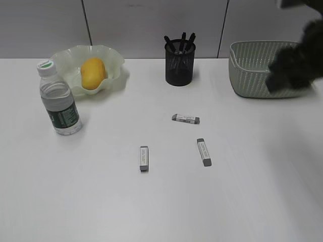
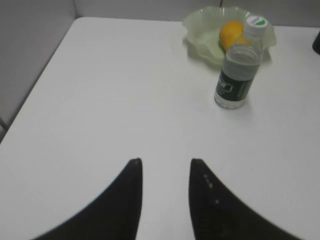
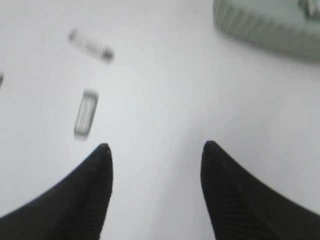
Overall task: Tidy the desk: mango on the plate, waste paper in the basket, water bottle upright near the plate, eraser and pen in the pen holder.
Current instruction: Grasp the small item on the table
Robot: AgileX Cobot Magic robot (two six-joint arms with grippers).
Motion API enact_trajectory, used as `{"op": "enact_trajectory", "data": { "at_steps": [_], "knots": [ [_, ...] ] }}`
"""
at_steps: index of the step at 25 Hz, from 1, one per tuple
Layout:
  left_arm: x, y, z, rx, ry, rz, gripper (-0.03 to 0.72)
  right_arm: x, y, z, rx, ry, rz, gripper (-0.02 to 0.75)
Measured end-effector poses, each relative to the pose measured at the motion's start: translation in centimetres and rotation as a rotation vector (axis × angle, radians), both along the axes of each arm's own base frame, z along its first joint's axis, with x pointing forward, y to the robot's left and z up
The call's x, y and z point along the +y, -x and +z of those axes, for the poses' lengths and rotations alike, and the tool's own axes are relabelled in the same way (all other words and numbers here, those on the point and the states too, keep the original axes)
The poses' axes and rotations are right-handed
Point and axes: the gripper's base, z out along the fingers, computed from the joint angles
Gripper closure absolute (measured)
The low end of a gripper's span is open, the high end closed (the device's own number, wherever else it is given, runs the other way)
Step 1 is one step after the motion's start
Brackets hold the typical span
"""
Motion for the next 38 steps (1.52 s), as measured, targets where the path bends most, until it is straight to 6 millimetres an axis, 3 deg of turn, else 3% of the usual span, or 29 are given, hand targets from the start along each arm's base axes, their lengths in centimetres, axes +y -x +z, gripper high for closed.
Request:
{"op": "enact_trajectory", "data": {
  "at_steps": [4, 8, 12, 16, 20, 24, 29, 33, 38],
  "knots": [
    [-1.1, -2.6, 0.1, 0.137, -0.034, -0.083, 0.448, -3.1, 10.0, -0.6, 0.213, 0.02, 0.003, 0.286],
    [-2.7, -6.3, 1.0, 0.196, 0.009, -0.176, 0.386, -5.7, 17.8, 0.1, 0.052, -0.041, 0.016, 0.287],
    [-4.5, -10.7, 1.2, 0.25, 0.053, -0.257, 0.27, -7.8, 23.5, 0.6, -0.21, -0.123, 0.024, 0.29],
    [-7.1, -15.9, -0.3, 0.41, 0.064, -0.361, 0.236, -9.5, 28.1, 0.7, -0.389, -0.175, 0.03, 0.302],
    [-10.5, -19.8, -1.5, 0.494, 0.055, -0.457, 0.233, -10.1, 29.9, 0.3, -0.468, -0.201, 0.031, 0.337],
    [-14.8, -23.3, -3.1, 0.563, 0.082, -0.53, 0.232, -10.1, 29.8, 0.0, -0.461, -0.201, 0.027, 0.349],
    [-19.9, -27.6, -6.7, 0.691, 0.095, -0.539, 0.232, -10.1, 29.8, 0.0, -0.462, -0.202, 0.026, 0.351],
    [-22.6, -30.2, -9.9, 0.786, 0.089, -0.49, 0.232, -10.1, 29.8, 0.0, -0.462, -0.203, 0.026, 0.354],
    [-24.9, -31.9, -12.9, 0.899, 0.036, -0.449, 0.232, -10.1, 29.8, 0.0, -0.461, -0.204, 0.025, 0.354]
  ]
}}
